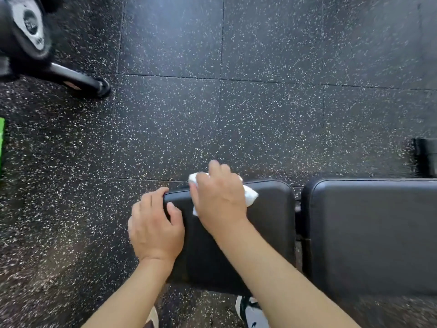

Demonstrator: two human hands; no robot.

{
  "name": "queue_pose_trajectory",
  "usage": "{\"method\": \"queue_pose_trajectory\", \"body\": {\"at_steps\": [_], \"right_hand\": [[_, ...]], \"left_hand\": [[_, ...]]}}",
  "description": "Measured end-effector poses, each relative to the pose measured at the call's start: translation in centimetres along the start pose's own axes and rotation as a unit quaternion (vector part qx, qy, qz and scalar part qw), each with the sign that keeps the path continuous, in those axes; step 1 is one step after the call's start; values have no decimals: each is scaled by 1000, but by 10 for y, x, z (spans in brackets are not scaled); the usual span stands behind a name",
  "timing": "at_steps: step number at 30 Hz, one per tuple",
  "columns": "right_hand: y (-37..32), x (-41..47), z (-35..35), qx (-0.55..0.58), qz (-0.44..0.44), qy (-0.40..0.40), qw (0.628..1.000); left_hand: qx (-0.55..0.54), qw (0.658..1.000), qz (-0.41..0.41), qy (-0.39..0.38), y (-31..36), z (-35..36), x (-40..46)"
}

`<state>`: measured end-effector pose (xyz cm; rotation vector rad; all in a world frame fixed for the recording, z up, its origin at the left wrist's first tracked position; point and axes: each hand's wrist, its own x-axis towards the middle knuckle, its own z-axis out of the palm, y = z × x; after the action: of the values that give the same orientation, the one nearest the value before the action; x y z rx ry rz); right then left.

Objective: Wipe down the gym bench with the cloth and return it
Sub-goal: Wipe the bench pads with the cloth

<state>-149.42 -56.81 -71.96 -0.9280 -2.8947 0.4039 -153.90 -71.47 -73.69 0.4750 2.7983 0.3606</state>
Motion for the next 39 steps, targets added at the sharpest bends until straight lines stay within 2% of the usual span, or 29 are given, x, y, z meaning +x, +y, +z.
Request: {"method": "queue_pose_trajectory", "body": {"at_steps": [3,6,9,11,13,16,18,20,23,25,27,29,31,33,35,39], "right_hand": [[-12,11,6,32,-57,-53,996],[50,11,-5,47,-49,-54,996],[129,4,-31,9,27,-77,997],[151,1,-44,-1,92,-116,989],[135,4,-43,-41,83,-101,991],[63,17,-18,-52,-53,-154,985],[10,26,-1,-21,-85,-191,978],[-13,28,8,35,-82,-176,980],[23,21,2,69,-75,-102,990],[75,17,-15,6,-80,-109,991],[120,13,-33,-29,-20,-172,984],[140,14,-42,-18,75,-198,977],[129,15,-37,-58,121,-163,977],[93,20,-26,-89,68,-131,985],[42,25,-9,-65,-25,-141,988],[-43,37,19,24,-73,-147,986]], "left_hand": [[-4,1000,0,7,3,-1,1],[0,1000,-2,19,8,-1,0],[0,1000,1,27,9,-2,0],[3,1000,-2,21,8,0,2],[5,1000,-5,16,7,0,1],[7,1000,-3,4,6,-1,2],[11,1000,-5,-5,5,0,3],[13,1000,-6,-3,3,1,2],[9,1000,-7,4,5,0,2],[2,1000,-7,6,7,-2,2],[4,1000,-5,2,6,-2,3],[1,1000,-4,-4,4,-1,3],[-6,1000,-1,-7,2,-1,4],[-12,1000,3,-10,1,-2,4],[-15,1000,5,-16,1,-3,3],[-37,999,5,-21,-3,-3,3]]}}
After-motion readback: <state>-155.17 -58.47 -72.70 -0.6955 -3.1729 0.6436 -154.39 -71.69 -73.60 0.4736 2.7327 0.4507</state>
